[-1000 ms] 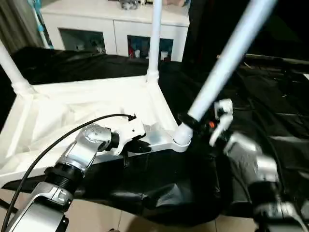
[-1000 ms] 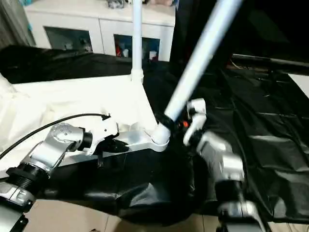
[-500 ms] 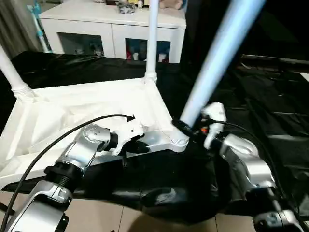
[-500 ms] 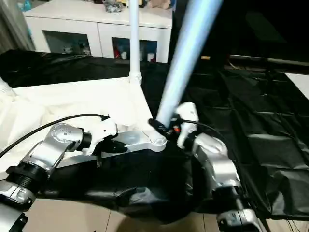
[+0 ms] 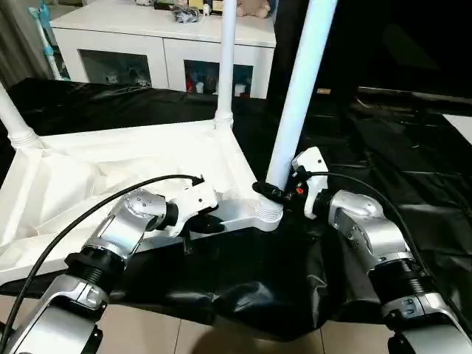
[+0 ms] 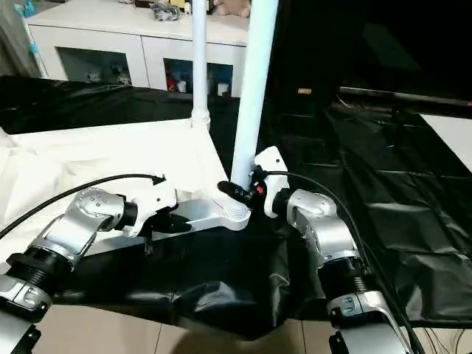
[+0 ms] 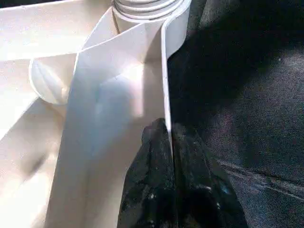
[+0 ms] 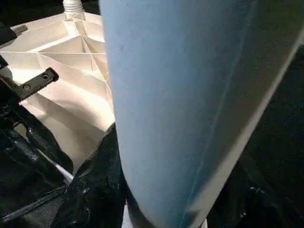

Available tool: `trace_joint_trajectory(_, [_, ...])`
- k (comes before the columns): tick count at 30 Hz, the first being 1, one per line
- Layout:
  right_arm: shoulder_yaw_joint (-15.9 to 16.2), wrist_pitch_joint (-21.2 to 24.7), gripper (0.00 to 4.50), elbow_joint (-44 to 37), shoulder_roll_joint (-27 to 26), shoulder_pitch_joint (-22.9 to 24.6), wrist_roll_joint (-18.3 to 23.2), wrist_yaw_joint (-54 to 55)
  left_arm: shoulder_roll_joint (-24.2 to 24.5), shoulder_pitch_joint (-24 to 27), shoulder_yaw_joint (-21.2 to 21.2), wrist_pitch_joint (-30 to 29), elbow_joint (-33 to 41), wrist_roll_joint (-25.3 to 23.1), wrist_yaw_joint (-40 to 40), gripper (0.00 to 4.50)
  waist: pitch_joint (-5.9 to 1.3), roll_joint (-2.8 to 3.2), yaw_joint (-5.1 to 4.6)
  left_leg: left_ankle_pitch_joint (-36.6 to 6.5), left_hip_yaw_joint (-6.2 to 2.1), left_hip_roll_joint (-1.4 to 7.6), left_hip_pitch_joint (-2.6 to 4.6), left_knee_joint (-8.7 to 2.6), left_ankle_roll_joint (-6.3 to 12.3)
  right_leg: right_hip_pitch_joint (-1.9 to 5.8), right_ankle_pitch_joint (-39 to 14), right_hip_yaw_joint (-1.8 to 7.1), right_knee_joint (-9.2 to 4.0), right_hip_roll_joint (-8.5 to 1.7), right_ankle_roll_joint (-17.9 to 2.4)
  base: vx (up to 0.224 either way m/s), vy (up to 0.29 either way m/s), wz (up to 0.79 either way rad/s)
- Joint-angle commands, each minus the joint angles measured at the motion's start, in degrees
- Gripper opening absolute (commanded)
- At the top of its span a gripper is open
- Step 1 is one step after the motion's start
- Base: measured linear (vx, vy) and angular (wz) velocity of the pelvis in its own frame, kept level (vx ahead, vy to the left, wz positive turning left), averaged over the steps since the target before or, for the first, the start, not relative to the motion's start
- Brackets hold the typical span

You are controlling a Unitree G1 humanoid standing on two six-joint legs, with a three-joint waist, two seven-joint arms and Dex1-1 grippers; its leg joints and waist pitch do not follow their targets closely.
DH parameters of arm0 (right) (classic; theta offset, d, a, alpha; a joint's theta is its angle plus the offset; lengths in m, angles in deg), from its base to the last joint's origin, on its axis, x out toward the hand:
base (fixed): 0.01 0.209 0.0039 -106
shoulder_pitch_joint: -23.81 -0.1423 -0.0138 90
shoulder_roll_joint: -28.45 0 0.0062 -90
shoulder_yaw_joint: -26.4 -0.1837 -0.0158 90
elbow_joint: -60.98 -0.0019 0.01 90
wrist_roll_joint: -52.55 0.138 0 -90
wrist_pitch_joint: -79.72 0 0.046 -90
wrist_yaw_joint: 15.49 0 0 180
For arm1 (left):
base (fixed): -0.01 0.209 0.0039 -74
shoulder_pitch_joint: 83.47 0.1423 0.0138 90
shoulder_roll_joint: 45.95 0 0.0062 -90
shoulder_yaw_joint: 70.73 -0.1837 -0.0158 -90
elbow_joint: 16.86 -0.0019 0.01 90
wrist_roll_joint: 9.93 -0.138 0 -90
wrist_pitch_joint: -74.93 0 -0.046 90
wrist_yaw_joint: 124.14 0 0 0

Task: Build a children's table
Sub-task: Insert table leg to table base, then rotate leg to tighten

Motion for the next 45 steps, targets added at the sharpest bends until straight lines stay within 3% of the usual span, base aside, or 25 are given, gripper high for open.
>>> trace_joint_trajectory(1, [3.77,2.01,1.83,5.41,0.42,2.62,-3.69,-0.95,0.04,0.19,-0.59,0.54,-0.69,-0.79,0.54,0.00,-1.98,0.92,-0.49,-33.05,-1.44,1.05,1.25,-4.88,-1.58,0.70,-39.72,0.59,-6.15,-3.05,-2.22,0.000,0.000,0.00])
trace_joint_trajectory(9, [3.89,-0.70,1.83,7.69,1.29,1.71,-4.64,-1.68,0.54,-0.15,-0.25,0.56,-1.45,-0.39,-0.16,0.00,-1.61,1.11,-1.03,-35.68,-1.50,1.10,1.92,-4.98,-1.69,0.47,-39.78,0.12,-6.82,-3.22,-2.75,0.000,0.000,0.00])
trace_joint_trajectory(22, [-0.21,1.21,1.83,13.51,2.67,-1.69,-1.68,-3.70,1.18,-0.19,-0.02,1.37,-1.44,0.41,-1.55,0.00,-1.54,1.06,-1.24,-35.45,-1.51,1.30,1.71,-5.21,-1.53,0.43,-38.97,0.56,-6.41,-3.35,-3.79,0.000,0.000,0.00])
trace_joint_trajectory(28, [-1.70,0.69,1.83,15.65,1.94,-3.34,-0.96,-1.41,1.30,-0.20,-0.02,1.59,-1.56,0.41,-1.62,0.00,-1.28,1.13,-1.62,-37.44,-1.65,1.04,2.31,-4.81,-1.62,0.02,-42.71,-0.40,-7.42,-3.30,-2.05,0.000,0.000,0.00])
trace_joint_trajectory(31, [-3.56,0.66,1.83,18.07,1.17,-5.37,-0.12,1.27,1.44,-0.19,-0.22,1.69,-1.55,0.36,-1.75,0.00,-1.08,1.70,-2.14,-39.92,-2.10,1.29,2.59,-5.05,-1.76,0.40,-41.82,-1.58,-7.89,-3.11,-1.72,0.000,0.000,0.00])
trace_joint_trajectory(32, [-3.35,0.48,1.83,18.64,1.20,-5.77,-0.35,1.03,1.52,-0.12,-0.31,1.69,-1.47,0.29,-1.74,0.00,-1.10,2.01,-2.54,-41.90,-2.63,1.70,2.09,-5.73,-2.11,1.45,-38.76,-2.18,-7.31,-3.03,-2.10,0.000,0.000,0.00])
trace_joint_trajectory(33, [-2.72,0.09,1.83,18.79,1.37,-5.79,-0.90,0.58,1.58,-0.05,-0.38,1.67,-1.38,0.24,-1.75,0.00,-1.05,2.18,-2.35,-43.25,-2.93,2.08,1.48,-6.45,-2.53,2.13,-36.60,-1.74,-6.58,-3.16,-2.49,0.000,0.000,0.00])
trace_joint_trajectory(35, [-1.41,-0.91,1.83,18.94,1.69,-5.61,-2.10,-0.06,1.66,0.07,-0.50,1.67,-1.28,0.16,-1.77,0.00,-0.98,1.84,-2.19,-43.08,-2.57,1.62,2.40,-6.00,-2.73,1.09,-38.02,-1.55,-7.17,-3.48,-2.98,0.000,0.000,0.00])
trace_joint_trajectory(37, [0.54,-2.48,1.83,18.75,2.16,-4.90,-3.81,-1.17,1.71,0.22,-0.56,1.69,-1.18,0.12,-1.73,0.00,-0.75,1.79,-2.31,-41.91,-2.36,1.19,2.92,-5.30,-2.32,0.58,-41.18,-2.36,-8.34,-3.56,-1.87,0.000,0.000,0.00])
trace_joint_trajectory(39, [1.51,-3.26,1.83,18.51,2.39,-4.47,-4.62,-1.83,1.72,0.29,-0.57,1.71,-1.15,0.11,-1.72,0.00,-0.69,2.03,-2.46,-42.35,-2.52,1.51,2.70,-5.72,-2.02,1.50,-40.45,-3.14,-8.34,-3.34,-0.84,0.000,0.000,0.00])
trace_joint_trajectory(40, [3.46,-4.84,1.83,18.29,2.79,-3.71,-6.10,-3.01,1.81,0.47,-0.63,1.71,-1.02,0.06,-1.75,0.00,-0.54,2.20,-2.40,-44.31,-2.70,2.04,2.28,-6.56,-2.14,2.15,-38.47,-3.26,-7.49,-3.14,-0.97,0.000,0.000,0.00])
trace_joint_trajectory(41, [3.90,-4.94,1.83,18.33,2.83,-3.50,-6.24,-3.54,1.85,0.54,-0.67,1.69,-0.98,0.02,-1.78,0.00,-0.31,2.16,-2.32,-46.55,-2.82,2.35,2.34,-7.15,-2.64,2.22,-38.18,-3.11,-7.16,-3.18,-1.24,0.000,0.000,0.00])
trace_joint_trajectory(42, [4.07,-4.85,1.83,18.28,2.85,-3.37,-6.22,-3.90,1.88,0.56,-0.69,1.67,-0.97,0.00,-1.82,0.00,-0.20,2.12,-2.32,-47.25,-2.72,2.24,2.76,-7.04,-2.75,1.88,-38.97,-3.30,-7.40,-3.17,-1.21,0.000,0.000,0.00])
trace_joint_trajectory(43, [4.24,-4.70,1.83,18.20,2.87,-3.22,-6.17,-4.31,1.90,0.58,-0.73,1.64,-0.95,-0.03,-1.86,0.00,0.06,2.24,-2.45,-48.19,-2.61,2.07,3.31,-6.91,-2.85,1.47,-40.28,-4.02,-8.02,-2.86,-0.91,0.000,0.000,0.00])
trace_joint_trajectory(44, [4.42,-4.40,1.83,18.23,2.93,-2.98,-6.13,-4.64,1.95,0.65,-0.77,1.57,-0.86,-0.05,-1.93,0.00,-0.08,2.35,-2.55,-48.15,-2.57,2.04,3.36,-6.75,-2.68,1.89,-40.25,-4.29,-7.79,-2.88,-0.56,0.000,0.000,0.00])
trace_joint_trajectory(45, [4.50,-4.39,1.83,18.32,2.98,-2.91,-6.19,-4.58,1.97,0.68,-0.77,1.55,-0.81,-0.04,-1.94,0.00,-0.11,2.66,-2.24,-49.26,-2.69,2.68,2.21,-7.94,-2.82,3.16,-38.12,-3.62,-6.03,-2.83,-0.93,0.000,0.000,0.00])
